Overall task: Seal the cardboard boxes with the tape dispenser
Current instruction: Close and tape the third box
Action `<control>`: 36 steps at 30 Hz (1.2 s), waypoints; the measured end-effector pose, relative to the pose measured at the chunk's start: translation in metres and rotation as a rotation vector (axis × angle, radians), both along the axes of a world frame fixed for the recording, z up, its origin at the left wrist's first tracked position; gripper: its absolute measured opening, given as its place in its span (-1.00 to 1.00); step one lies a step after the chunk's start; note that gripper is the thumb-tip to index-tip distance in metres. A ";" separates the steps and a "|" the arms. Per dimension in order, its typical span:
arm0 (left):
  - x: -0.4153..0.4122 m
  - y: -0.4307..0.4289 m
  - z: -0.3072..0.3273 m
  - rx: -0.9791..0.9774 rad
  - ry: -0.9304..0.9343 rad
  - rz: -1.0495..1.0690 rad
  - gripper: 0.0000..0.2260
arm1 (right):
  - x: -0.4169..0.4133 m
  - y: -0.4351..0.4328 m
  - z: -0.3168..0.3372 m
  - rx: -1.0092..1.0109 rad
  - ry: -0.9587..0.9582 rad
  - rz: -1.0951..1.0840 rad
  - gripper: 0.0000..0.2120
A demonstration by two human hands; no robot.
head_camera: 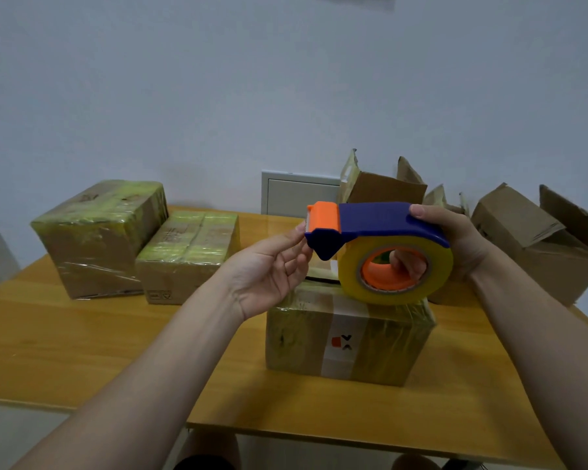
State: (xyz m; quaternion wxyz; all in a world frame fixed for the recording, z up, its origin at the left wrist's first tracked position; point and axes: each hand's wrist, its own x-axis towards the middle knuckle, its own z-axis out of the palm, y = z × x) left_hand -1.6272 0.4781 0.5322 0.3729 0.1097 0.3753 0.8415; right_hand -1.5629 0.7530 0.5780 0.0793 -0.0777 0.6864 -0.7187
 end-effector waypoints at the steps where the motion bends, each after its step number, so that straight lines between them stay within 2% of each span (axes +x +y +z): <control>1: 0.000 -0.001 0.000 -0.011 0.014 -0.001 -0.76 | -0.001 0.000 0.000 0.006 0.003 -0.001 -0.09; 3: -0.002 -0.004 0.002 -0.060 0.076 0.012 -0.77 | -0.002 0.000 0.002 0.017 -0.004 -0.008 -0.07; 5: -0.003 -0.006 0.005 -0.120 0.110 0.015 -0.69 | -0.003 -0.001 0.003 0.032 -0.013 -0.022 -0.08; 10: 0.000 -0.008 0.008 -0.171 0.023 -0.073 -0.66 | -0.005 -0.005 0.004 0.051 -0.003 -0.039 -0.10; 12: 0.002 -0.007 0.007 -0.158 -0.013 -0.061 -0.58 | -0.005 -0.004 0.004 0.045 -0.006 -0.048 -0.08; 16: 0.008 -0.004 0.007 -0.129 -0.040 -0.071 -0.46 | -0.003 -0.001 0.002 0.002 -0.005 -0.027 -0.19; 22: 0.015 -0.002 0.007 -0.079 -0.104 -0.073 -0.58 | 0.001 -0.001 0.003 -0.011 0.000 0.007 -0.25; 27: 0.017 -0.001 0.013 -0.194 -0.026 -0.066 -0.63 | 0.001 -0.002 0.004 -0.016 0.016 -0.002 -0.13; 36: 0.008 -0.003 0.022 -0.345 0.142 0.021 -0.92 | 0.002 -0.004 0.008 0.068 -0.004 0.032 -0.21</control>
